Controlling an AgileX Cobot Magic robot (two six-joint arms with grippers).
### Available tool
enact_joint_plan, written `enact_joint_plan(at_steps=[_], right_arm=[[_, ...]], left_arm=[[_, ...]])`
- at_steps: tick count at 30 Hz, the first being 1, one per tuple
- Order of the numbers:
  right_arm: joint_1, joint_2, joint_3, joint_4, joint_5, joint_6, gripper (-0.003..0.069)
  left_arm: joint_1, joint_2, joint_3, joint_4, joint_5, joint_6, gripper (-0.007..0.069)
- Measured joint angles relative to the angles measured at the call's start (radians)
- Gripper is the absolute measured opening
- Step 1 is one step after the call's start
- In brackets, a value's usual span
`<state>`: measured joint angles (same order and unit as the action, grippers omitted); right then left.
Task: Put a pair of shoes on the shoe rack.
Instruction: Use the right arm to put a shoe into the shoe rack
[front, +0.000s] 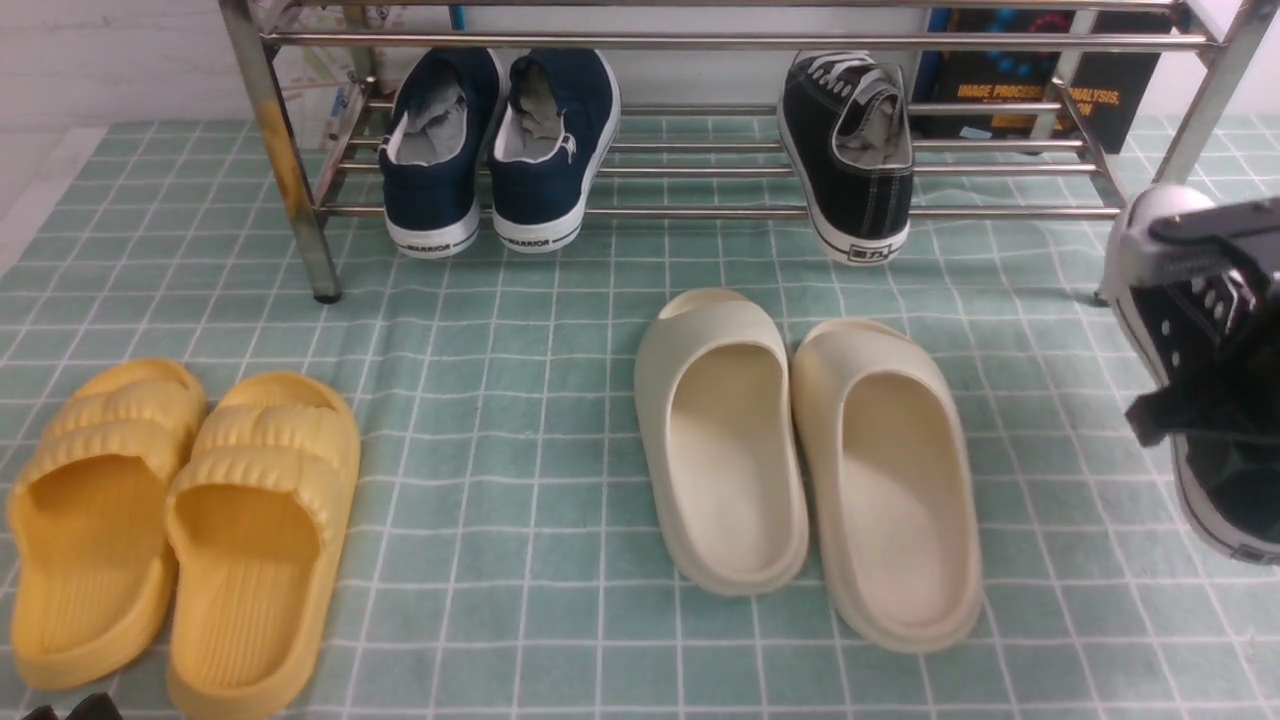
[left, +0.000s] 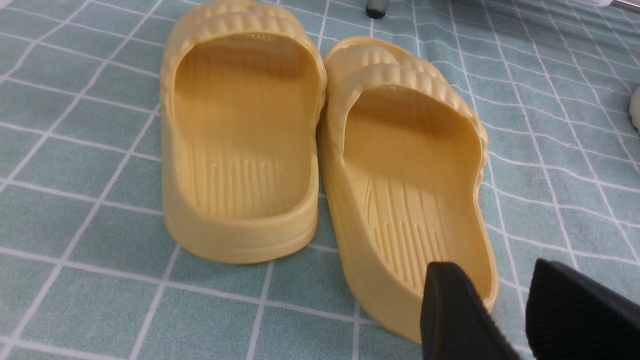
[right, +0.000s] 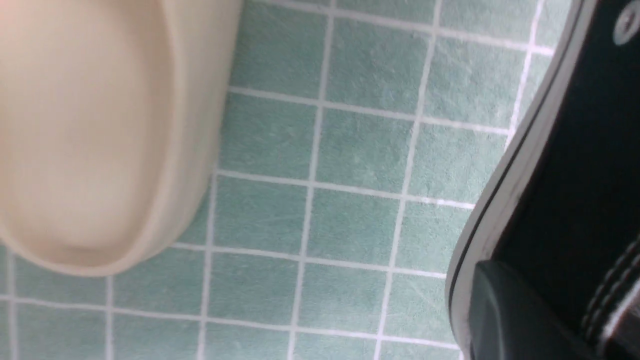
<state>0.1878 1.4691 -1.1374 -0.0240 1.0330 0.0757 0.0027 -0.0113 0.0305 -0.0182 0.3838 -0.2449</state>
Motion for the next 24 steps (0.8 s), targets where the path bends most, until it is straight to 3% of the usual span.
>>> enact_joint_plan(at_steps=[8,24], right_arm=[[0.02,0.071,-0.153,0.073,0.014,-0.063,0.0022],[0.021,0.424,-0.572,0.075,0.066,-0.084,0.0022]], left_arm=[[0.0,0.0,0.0,0.0,0.0,0.0,0.0239],[0.0,0.0,0.0,0.0,0.0,0.0,0.0239]])
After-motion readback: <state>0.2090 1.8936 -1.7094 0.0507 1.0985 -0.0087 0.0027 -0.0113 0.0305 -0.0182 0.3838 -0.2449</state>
